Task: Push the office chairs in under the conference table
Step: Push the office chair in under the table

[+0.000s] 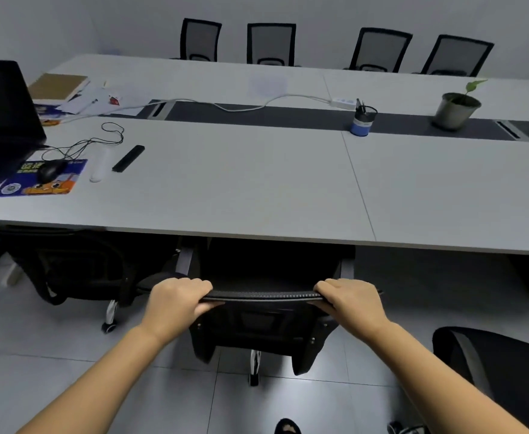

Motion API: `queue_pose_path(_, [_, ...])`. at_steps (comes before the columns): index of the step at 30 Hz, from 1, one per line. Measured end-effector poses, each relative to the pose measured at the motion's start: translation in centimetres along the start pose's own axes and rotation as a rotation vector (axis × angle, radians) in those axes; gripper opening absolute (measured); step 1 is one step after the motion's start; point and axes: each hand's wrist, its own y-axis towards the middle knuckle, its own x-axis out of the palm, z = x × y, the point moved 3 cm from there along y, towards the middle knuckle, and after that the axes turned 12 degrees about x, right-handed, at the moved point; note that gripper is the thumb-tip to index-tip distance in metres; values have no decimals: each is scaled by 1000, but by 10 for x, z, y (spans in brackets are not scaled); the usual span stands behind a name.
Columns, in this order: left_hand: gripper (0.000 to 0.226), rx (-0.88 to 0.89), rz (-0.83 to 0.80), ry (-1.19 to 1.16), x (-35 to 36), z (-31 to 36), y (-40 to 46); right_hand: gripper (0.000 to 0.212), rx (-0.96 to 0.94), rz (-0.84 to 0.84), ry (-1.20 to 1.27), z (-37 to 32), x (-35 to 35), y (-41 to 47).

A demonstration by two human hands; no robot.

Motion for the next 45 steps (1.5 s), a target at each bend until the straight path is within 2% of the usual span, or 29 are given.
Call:
queue_pose_path(4, [62, 29, 51, -1, 4, -18, 2, 26, -14, 56, -12, -8, 7, 5])
queue_pose_path(14, [63, 74, 50, -14, 1, -27, -5, 25, -25, 93, -23, -18, 11, 5])
queue_pose_path(21, [67, 84, 24, -28, 1, -53, 3, 26, 12, 42, -18, -30, 20, 26])
queue_pose_path(29, [72, 163, -32, 1, 26, -100, 76, 25, 112, -109, 69, -5, 36, 95])
queue_pose_path(33, [73, 157, -49, -31, 38, -124, 90, 26, 114, -100, 75, -4, 43, 120])
queue_pose_path(37, [74, 136, -59, -25, 45, -143, 94, 38, 110, -105, 66, -9, 53, 138])
queue_pose_path(41, [72, 133, -59, -9, 49, -148, 90, 28, 69, -132, 39, -11, 60, 141])
queue_pose_path(45, [72, 127, -100, 4, 48, -148, 91, 29, 94, -117, 63, -12, 58, 142])
